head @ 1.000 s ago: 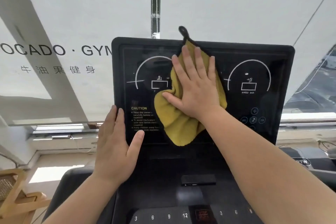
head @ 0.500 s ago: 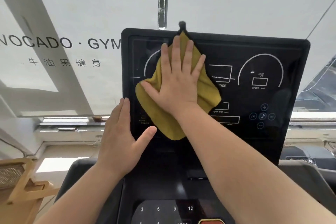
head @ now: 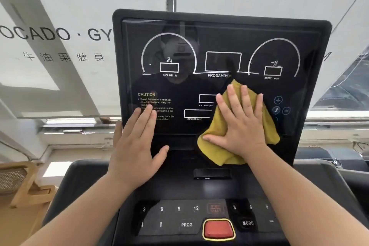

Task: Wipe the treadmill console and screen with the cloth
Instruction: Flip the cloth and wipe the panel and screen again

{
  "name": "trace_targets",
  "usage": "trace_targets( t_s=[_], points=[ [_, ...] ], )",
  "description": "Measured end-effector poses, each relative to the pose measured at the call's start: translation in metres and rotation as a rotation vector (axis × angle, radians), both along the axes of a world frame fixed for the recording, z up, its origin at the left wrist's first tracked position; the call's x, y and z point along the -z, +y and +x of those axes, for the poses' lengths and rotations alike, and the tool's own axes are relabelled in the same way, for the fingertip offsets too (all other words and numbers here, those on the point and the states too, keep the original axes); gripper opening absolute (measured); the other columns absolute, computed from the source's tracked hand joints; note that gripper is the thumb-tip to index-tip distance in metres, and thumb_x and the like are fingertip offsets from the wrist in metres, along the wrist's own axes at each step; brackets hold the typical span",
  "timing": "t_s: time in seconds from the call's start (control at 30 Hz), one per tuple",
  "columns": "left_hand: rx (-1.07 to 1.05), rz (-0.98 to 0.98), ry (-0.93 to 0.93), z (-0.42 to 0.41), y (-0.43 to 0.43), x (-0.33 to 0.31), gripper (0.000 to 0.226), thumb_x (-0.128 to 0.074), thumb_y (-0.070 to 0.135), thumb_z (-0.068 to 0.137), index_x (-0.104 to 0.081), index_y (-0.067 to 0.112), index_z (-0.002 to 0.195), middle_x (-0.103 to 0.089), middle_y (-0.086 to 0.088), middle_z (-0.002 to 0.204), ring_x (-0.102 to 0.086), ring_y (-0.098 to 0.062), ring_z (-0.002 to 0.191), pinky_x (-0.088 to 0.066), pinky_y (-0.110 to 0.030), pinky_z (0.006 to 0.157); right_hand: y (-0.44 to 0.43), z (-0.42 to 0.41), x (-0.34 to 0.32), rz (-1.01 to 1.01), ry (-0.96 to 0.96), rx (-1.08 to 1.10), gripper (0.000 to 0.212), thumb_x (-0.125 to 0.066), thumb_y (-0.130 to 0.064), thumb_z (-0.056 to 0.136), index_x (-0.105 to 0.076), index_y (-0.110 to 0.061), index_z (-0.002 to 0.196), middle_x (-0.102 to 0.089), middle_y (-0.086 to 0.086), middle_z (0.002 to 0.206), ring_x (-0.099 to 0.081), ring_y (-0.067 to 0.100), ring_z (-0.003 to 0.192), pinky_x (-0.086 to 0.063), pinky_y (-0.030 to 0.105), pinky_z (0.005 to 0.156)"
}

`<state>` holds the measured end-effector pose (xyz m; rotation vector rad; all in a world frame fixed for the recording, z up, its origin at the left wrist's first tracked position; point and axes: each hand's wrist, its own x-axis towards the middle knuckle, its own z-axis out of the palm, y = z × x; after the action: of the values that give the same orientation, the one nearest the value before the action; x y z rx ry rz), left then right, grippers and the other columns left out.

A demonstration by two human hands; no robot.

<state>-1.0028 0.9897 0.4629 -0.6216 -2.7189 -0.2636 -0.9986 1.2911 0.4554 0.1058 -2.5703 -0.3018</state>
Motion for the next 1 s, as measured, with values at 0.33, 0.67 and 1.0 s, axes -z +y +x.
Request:
trace_targets(
  t_s=[0.33,0.67,1.0],
  points=[
    [0.01,0.098,0.039,0.001,0.005,-0.002,0.085,-0.055,0.053,0.081,-0.038,0.009,0.152,-0.032,-0.007,0.163,-0.031,-0.03,0.149,-0.026,-0.056,0.12,-0.105,-0.014,0.011,-0.164,-0.055,0.034,0.121,-0.038,-0.096,0.076,0.003,-0.023,0.163,0.014,0.007,0.171,0.015,0.038,0.157,0.009,0.071,0.12],
    [-0.029,0.188,0.09,-0.007,0.047,-0.01,0.081,-0.064,0.042,0.075,-0.046,0.006,0.146,-0.031,-0.012,0.161,-0.033,-0.037,0.144,-0.032,-0.06,0.114,-0.013,0.015,0.027,-0.057,-0.001,-0.056,0.1,-0.048,-0.084,0.086,-0.012,-0.034,0.164,-0.003,-0.003,0.173,-0.002,0.03,0.16,0.0,0.065,0.125],
    [-0.027,0.172,0.082,-0.019,0.055,-0.032,0.085,-0.065,0.044,0.073,-0.045,0.007,0.147,-0.04,-0.01,0.155,-0.04,-0.035,0.14,-0.039,-0.055,0.111,0.005,-0.065,-0.106,-0.318,0.139,0.242,0.12,-0.027,-0.098,0.079,0.005,-0.021,0.165,0.01,0.01,0.173,0.012,0.04,0.157,0.005,0.071,0.121]
  ],
)
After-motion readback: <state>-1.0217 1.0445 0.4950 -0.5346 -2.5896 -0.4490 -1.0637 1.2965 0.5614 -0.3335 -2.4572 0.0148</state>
